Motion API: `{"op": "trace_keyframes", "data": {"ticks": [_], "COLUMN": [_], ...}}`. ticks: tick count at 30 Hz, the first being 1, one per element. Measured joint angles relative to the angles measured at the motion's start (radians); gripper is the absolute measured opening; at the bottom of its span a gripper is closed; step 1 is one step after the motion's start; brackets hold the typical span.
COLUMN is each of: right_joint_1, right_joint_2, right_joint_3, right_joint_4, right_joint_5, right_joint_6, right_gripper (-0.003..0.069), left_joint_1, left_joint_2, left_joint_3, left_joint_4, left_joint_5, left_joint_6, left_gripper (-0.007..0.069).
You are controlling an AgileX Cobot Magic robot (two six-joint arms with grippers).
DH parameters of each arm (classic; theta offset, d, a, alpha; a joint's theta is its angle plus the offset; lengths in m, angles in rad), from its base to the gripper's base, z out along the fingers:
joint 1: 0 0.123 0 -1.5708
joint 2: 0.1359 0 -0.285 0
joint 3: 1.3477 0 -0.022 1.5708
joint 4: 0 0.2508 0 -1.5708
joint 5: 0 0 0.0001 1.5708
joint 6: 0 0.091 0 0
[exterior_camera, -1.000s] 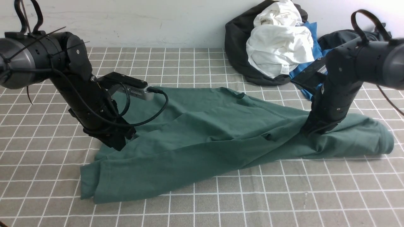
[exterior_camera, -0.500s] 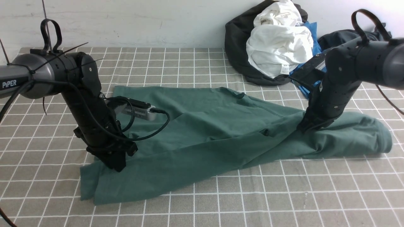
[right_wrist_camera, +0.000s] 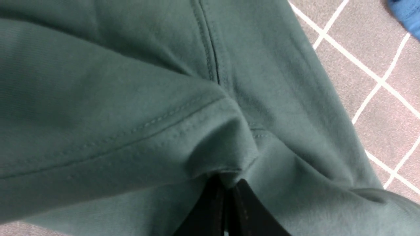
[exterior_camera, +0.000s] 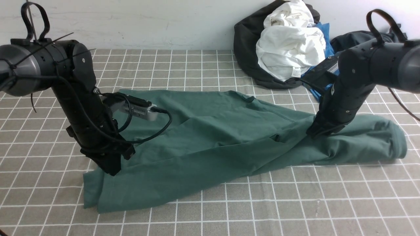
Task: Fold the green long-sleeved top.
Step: Use both arms to drag the lower edge of the fabric forward and fold it over the upper edge
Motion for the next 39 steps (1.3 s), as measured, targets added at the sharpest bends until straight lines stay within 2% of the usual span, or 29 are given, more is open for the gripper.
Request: {"op": "trace_keyframes", "data": {"ticks": [6, 9, 13, 16, 18, 19, 21, 23, 31, 34, 35, 36, 37, 39], "right_joint_1": [0.000, 0.000, 0.000, 0.000, 0.000, 0.000, 0.000, 0.000, 0.000, -0.001, -0.006, -0.007, -0.019, -0.028], "right_joint_2": [0.000, 0.000, 0.000, 0.000, 0.000, 0.000, 0.000, 0.000, 0.000, -0.007, -0.016, -0.018, -0.027, -0.030], "right_joint_3": [0.000, 0.000, 0.000, 0.000, 0.000, 0.000, 0.000, 0.000, 0.000, 0.000, 0.000, 0.000, 0.000, 0.000], "right_joint_4": [0.007, 0.007, 0.007, 0.007, 0.007, 0.007, 0.007, 0.007, 0.002, -0.028, -0.046, -0.047, -0.051, -0.051], "right_joint_5": [-0.010, -0.014, -0.014, -0.015, -0.017, -0.017, -0.017, -0.017, -0.007, 0.016, 0.019, 0.018, 0.012, -0.001], "right_joint_6": [-0.007, -0.007, -0.010, -0.010, -0.010, -0.010, -0.010, -0.010, -0.010, -0.010, -0.010, -0.010, -0.010, -0.010], "right_gripper": [-0.0003, -0.0003, -0.0003, -0.0003, -0.0003, -0.0003, -0.0003, -0.0003, -0.0003, -0.0003, -0.0003, -0.0003, -0.0003, -0.0003], "left_joint_1": [0.000, 0.000, 0.000, 0.000, 0.000, 0.000, 0.000, 0.000, -0.001, -0.001, -0.001, -0.001, -0.001, -0.001], "left_joint_2": [0.030, 0.047, 0.068, 0.076, 0.076, 0.076, 0.075, 0.061, -0.067, -0.131, -0.156, -0.160, -0.165, -0.156], "left_joint_3": [0.000, 0.000, 0.000, 0.000, 0.000, 0.000, 0.000, 0.000, 0.000, 0.000, 0.000, 0.000, -0.005, -0.014], "left_joint_4": [0.023, 0.037, 0.058, 0.071, 0.077, 0.077, 0.082, 0.081, 0.085, 0.140, 0.209, 0.218, 0.295, 0.346], "left_joint_5": [-0.050, -0.060, -0.074, -0.082, -0.087, -0.088, -0.090, -0.090, -0.101, -0.164, -0.238, -0.260, -0.359, -0.420], "left_joint_6": [-0.113, -0.174, -0.222, -0.236, -0.239, -0.239, -0.243, -0.243, -0.245, -0.256, -0.289, -0.294, -0.346, -0.384], "left_gripper": [0.0333, 0.0373, 0.0370, 0.0314, 0.0221, 0.0212, 0.0092, 0.0029, 0.0015, 0.0015, 0.0015, 0.0015, 0.0015, 0.0015]}}
